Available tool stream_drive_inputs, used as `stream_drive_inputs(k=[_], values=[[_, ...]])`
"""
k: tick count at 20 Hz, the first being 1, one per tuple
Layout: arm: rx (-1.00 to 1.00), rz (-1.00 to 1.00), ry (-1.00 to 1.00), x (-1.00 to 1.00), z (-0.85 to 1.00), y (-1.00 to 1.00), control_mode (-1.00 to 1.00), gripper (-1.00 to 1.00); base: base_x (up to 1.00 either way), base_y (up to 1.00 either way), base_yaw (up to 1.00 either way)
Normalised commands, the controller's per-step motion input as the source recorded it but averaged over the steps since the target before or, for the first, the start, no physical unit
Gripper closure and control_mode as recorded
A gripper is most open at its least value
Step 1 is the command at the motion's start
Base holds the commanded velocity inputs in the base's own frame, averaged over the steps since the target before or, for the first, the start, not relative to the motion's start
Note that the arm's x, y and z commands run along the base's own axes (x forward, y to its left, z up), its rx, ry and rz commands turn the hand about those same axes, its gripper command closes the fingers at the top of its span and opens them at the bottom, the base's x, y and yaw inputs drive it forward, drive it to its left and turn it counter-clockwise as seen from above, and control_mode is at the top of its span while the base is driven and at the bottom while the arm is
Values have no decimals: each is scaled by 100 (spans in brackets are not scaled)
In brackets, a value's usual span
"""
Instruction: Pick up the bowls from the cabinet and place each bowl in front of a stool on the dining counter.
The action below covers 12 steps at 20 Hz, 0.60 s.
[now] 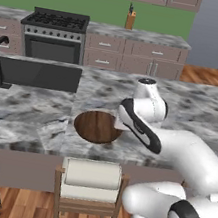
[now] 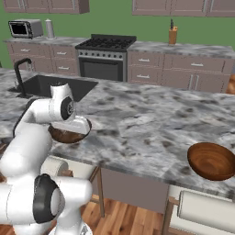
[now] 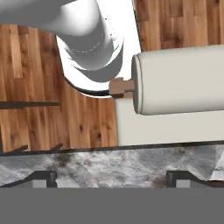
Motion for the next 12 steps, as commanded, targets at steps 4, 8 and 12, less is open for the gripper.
stream_drive_inputs(k=[4,8,12], values=[[-24,-3,18,-73,68,-1,-100,-100,0,0,0],[-4,-14,12,-60,54,-29,-100,-100,0,0,0],[0,-13,6,-32,62,-38,-100,-100,0,0,0]])
